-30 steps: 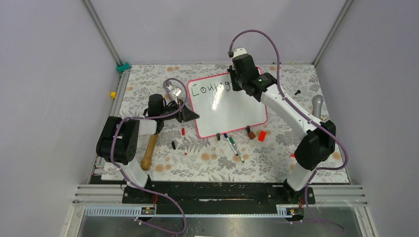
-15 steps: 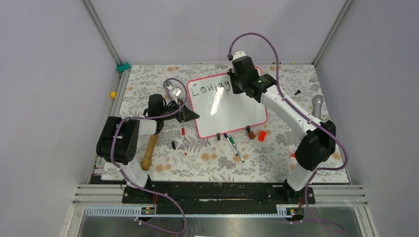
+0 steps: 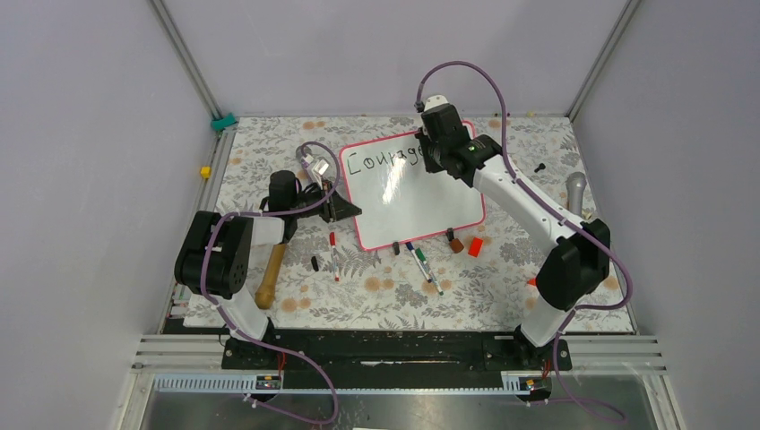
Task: Write a sentence on the whiteboard
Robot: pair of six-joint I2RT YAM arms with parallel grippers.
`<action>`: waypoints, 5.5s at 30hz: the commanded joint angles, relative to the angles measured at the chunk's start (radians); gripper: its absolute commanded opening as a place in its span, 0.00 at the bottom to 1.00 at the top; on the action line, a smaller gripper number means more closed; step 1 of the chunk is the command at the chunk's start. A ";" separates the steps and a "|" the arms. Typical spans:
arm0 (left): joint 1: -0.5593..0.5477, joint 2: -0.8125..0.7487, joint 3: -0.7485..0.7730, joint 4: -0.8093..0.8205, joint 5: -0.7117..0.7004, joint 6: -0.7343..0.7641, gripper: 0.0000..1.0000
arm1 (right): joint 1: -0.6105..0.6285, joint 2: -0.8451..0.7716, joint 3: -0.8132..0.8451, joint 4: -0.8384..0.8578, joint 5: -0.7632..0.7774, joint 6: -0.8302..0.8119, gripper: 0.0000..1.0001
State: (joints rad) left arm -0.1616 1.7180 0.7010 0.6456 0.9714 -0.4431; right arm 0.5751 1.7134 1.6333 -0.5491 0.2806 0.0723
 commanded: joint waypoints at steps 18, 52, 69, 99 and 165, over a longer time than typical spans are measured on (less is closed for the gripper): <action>0.015 0.025 -0.006 -0.012 -0.064 0.045 0.00 | -0.006 -0.315 -0.250 0.226 -0.131 0.123 0.00; 0.033 0.030 -0.002 -0.008 -0.061 0.007 0.00 | -0.006 -0.410 -0.258 -0.217 0.320 0.608 0.00; 0.038 0.052 0.016 -0.018 -0.056 -0.014 0.00 | -0.006 -0.530 -0.371 -0.005 -0.017 0.281 0.00; 0.037 0.049 0.015 -0.043 -0.059 0.010 0.00 | 0.017 -0.399 -0.332 0.188 -0.077 0.164 0.00; 0.027 0.055 0.024 -0.059 -0.027 0.039 0.00 | 0.280 -0.171 -0.163 0.182 0.094 0.094 0.00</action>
State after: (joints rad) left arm -0.1452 1.7367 0.7193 0.6159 1.0058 -0.4412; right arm 0.8227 1.5036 1.3846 -0.3840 0.3431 0.1753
